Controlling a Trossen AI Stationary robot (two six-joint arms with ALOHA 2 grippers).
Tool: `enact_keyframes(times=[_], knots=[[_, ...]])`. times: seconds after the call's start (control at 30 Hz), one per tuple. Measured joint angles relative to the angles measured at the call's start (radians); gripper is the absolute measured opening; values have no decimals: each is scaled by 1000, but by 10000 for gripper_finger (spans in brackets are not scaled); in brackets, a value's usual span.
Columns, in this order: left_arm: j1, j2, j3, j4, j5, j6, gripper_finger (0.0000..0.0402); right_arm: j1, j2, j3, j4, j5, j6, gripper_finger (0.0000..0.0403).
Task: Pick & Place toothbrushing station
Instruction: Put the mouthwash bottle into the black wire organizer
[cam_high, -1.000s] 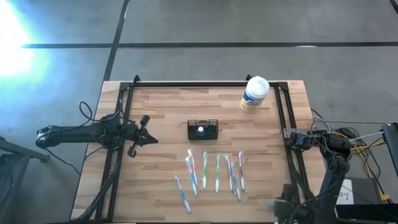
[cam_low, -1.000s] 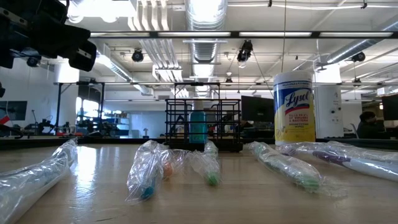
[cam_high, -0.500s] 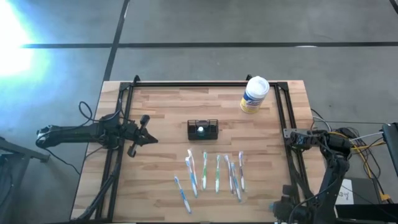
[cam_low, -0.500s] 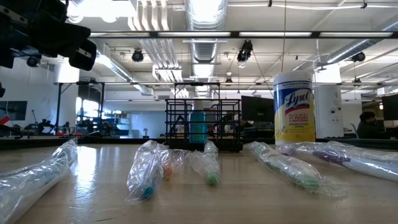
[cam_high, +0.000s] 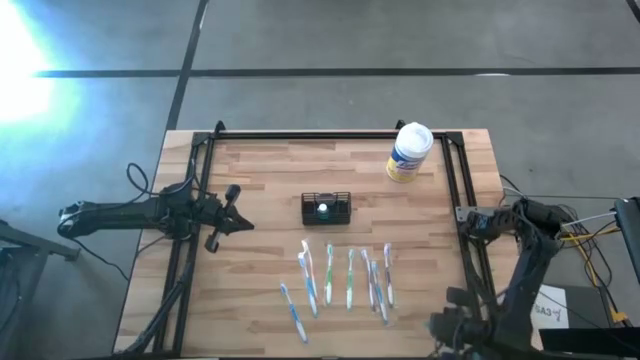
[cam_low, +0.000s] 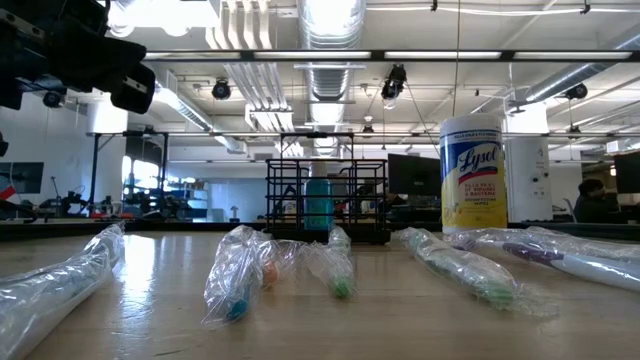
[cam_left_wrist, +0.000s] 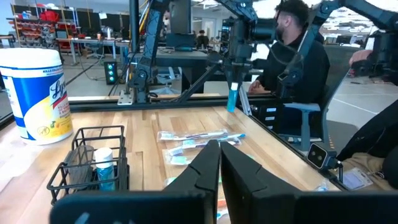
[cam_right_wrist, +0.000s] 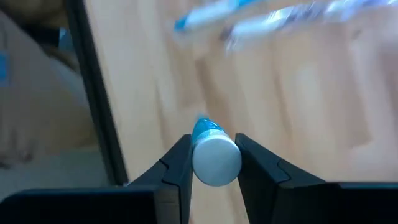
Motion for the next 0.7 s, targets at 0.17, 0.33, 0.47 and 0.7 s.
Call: enact_keyframes(times=[0.17, 0.33, 0.47, 0.7], knots=[[1, 0, 0, 0, -8, 0, 18, -161, -85, 12, -27, 40, -140, 87], [1, 0, 0, -2, -9, 0, 14, -380, -150, 52, -18, 58, -405, 87], [1, 0, 0, -3, -9, 0, 14, -554, -192, 103, -13, 58, -598, 87], [1, 0, 0, -3, -9, -6, 12, -819, -199, 198, 32, 57, -921, 87]])
